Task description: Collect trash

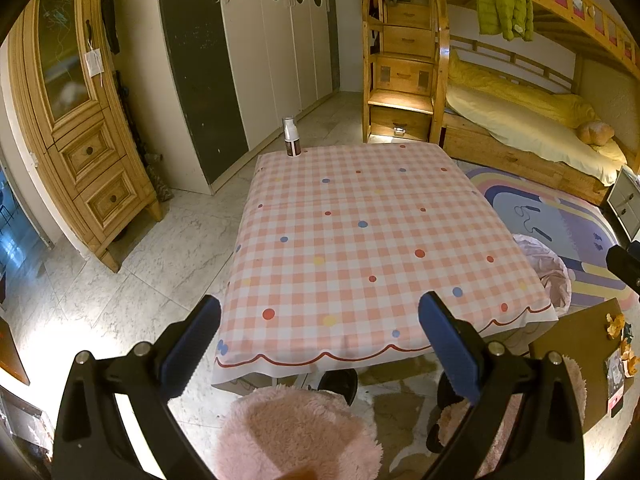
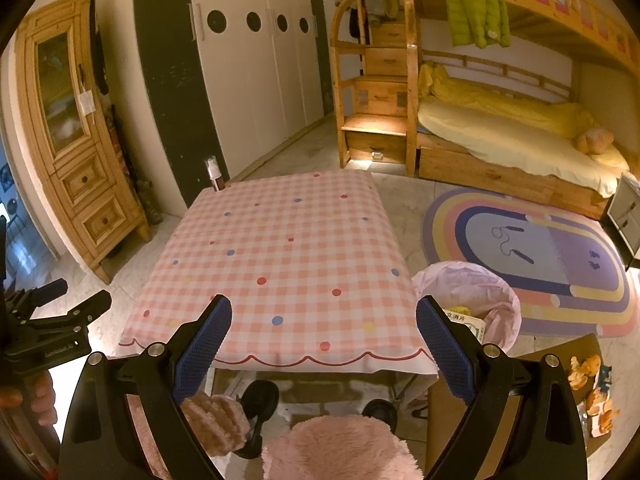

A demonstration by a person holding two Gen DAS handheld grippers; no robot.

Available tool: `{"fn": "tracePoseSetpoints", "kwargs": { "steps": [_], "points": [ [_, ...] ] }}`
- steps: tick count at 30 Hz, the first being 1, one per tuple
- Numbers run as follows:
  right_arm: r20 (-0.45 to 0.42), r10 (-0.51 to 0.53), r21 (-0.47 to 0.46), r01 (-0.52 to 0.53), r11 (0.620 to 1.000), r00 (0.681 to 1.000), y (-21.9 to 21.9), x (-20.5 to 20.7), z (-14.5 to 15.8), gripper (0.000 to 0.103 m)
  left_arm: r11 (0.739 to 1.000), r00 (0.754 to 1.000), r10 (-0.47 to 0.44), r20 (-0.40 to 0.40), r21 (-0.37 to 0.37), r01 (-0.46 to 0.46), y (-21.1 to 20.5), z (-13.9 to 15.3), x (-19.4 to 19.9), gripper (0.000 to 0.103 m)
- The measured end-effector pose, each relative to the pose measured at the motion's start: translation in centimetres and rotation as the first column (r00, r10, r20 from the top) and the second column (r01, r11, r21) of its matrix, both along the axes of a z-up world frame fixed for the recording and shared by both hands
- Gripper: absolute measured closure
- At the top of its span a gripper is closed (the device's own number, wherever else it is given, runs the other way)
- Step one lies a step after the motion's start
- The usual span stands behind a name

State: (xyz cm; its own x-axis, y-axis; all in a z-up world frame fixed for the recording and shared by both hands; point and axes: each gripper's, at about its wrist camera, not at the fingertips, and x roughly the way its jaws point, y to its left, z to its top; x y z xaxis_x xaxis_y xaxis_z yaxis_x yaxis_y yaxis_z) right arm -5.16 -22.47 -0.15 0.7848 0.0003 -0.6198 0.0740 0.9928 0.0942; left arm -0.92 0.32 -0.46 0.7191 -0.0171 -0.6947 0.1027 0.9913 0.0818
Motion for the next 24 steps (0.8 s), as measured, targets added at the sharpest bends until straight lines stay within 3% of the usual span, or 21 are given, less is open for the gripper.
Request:
{"fn": "tracePoseSetpoints", "kwargs": {
  "steps": [24],
  "points": [
    [-0.003, 0.005, -0.004, -0.005, 1.0, 1.0, 0.6, 0.56, 0.04, 0.011, 1.0, 1.0, -0.002, -0.001, 0.001, 0.002, -0.02, 0.04, 0.05, 0.007]
  ]
}}
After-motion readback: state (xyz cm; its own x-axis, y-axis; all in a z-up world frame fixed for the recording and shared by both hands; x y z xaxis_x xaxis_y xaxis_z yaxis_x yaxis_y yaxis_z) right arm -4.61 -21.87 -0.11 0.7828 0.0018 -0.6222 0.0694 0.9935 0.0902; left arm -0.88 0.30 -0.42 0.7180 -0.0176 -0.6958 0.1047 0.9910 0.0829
